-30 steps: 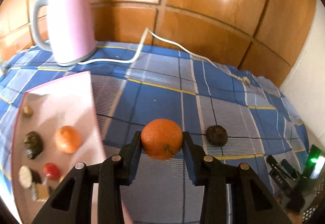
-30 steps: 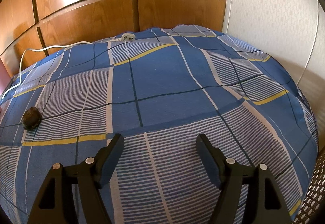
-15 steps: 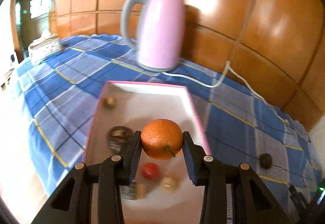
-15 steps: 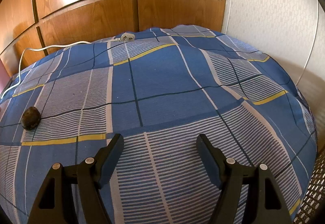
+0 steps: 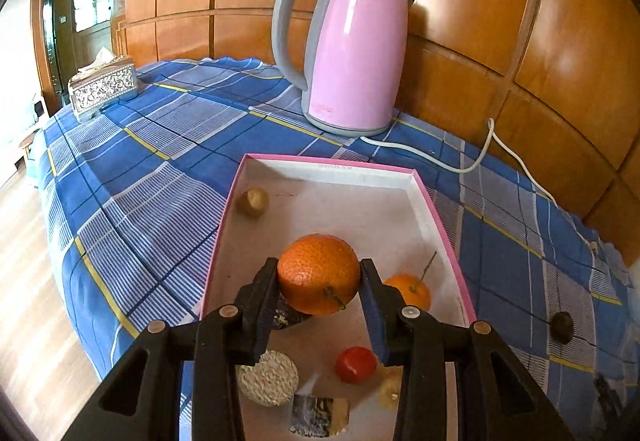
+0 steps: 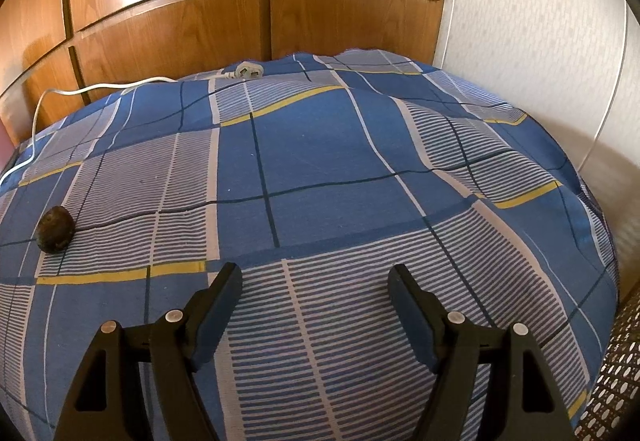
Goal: Organize fruits
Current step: 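Carry the mandarin into the tray and open the left gripper, then reach the right gripper to the dark round fruit and grasp it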
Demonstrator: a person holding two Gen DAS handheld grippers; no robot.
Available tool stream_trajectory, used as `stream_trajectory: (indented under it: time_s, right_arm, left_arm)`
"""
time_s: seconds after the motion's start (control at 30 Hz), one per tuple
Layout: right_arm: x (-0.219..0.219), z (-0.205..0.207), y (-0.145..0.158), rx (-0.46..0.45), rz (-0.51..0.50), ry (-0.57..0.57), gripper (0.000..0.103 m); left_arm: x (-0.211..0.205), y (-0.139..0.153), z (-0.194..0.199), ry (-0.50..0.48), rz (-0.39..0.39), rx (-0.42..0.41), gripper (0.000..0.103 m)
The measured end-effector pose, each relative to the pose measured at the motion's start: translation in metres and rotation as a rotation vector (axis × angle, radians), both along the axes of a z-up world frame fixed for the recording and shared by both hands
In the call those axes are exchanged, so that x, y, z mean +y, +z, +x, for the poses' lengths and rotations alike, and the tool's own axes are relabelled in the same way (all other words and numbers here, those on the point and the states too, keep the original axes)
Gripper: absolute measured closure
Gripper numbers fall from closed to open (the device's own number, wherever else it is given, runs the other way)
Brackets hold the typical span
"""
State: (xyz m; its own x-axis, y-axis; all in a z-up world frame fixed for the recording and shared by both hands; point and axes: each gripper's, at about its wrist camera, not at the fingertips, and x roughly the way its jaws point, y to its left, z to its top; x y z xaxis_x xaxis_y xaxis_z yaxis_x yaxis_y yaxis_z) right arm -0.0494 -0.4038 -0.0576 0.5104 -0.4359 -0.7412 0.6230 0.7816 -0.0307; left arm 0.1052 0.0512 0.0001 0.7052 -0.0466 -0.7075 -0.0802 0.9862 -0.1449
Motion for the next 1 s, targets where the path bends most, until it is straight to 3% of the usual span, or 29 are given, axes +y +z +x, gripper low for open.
stream_trajectory:
  time_s: [0.17, 0.3, 0.6, 1.0]
  right_arm:
    - [0.0, 0.0, 0.0, 0.0, 0.0, 0.0, 0.027]
    - [0.0, 0.0, 0.0, -0.001, 0.0, 0.0, 0.026]
    - [0.0, 0.0, -0.001, -0.003, 0.001, 0.001, 0.026]
    - [0.0, 0.0, 0.0, 0.003, 0.002, 0.002, 0.026]
  left_arm:
    - [0.001, -0.003, 0.007, 0.012, 0.005, 0.008, 0.063]
    - [0.001, 0.001, 0.004, 0.023, 0.003, -0.015, 0.046]
    - [-0.002, 0.014, -0.018, 0.018, -0.031, -0.051, 0.034]
    - [0.008, 0.008, -0.059, 0.03, -0.05, -0.022, 0.023]
